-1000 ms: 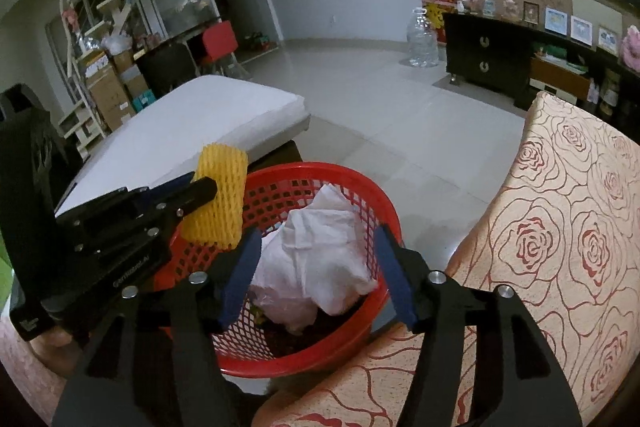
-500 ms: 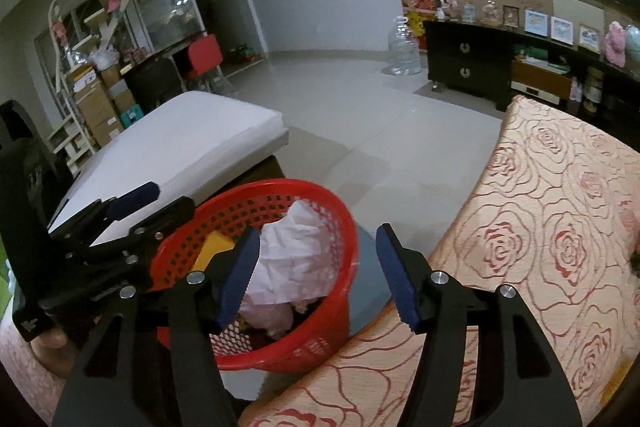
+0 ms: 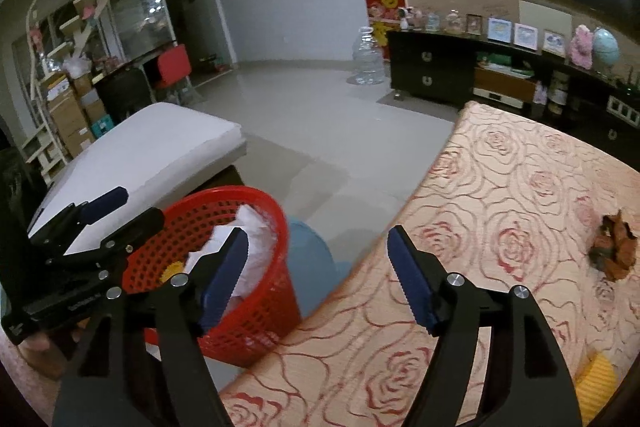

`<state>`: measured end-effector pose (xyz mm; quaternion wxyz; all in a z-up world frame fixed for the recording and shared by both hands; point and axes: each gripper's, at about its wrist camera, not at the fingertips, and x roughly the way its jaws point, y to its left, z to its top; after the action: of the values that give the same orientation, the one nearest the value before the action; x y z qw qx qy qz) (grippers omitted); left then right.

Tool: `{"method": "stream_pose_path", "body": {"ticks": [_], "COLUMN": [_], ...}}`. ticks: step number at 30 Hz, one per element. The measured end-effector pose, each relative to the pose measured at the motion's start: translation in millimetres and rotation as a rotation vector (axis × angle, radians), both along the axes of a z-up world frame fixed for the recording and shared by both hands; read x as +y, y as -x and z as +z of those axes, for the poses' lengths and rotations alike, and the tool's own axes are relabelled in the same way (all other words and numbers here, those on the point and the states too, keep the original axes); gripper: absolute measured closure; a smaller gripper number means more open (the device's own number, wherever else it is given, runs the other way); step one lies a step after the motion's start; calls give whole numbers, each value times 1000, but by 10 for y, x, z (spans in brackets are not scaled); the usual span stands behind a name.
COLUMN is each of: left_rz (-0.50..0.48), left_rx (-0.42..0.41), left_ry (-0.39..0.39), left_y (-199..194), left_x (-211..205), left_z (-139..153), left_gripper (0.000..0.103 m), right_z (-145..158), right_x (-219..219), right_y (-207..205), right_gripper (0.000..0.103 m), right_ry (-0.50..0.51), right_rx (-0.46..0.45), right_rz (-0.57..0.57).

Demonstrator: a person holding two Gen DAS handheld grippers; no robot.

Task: Collect trash
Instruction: 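Move both open tools back over the table, then grasp the second yellow foam net with the right tool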

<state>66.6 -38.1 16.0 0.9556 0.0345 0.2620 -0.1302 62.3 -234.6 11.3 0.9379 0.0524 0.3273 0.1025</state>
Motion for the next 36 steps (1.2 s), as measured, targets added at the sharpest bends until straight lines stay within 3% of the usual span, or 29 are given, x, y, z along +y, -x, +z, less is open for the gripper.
{"method": "stream_pose_path", "body": {"ticks": [17, 21, 29, 33, 36], "left_rz": [-123, -155, -201, -214, -224], "left_rx": [19, 20, 26, 36, 44], "left_ry": [18, 19, 18, 20, 13], "left_y": [94, 134, 174, 168, 176], "left_x": [-539, -691, -904, -982, -1048], "left_z": [-30, -36, -51, -65, -85], "left_gripper": [22, 22, 22, 22, 22], "right_z": [-162, -135, -438, -694, -821], "right_x": [-994, -1415, -2386, -2483, -2361], "right_y": [498, 729, 1219, 1249, 1174], "right_gripper": [32, 31, 27, 27, 27], "right_ry": [76, 118, 57, 57, 125], "right_rx": [44, 33, 97, 147, 180], "right_rz": [-216, -305, -495, -477, -432]}}
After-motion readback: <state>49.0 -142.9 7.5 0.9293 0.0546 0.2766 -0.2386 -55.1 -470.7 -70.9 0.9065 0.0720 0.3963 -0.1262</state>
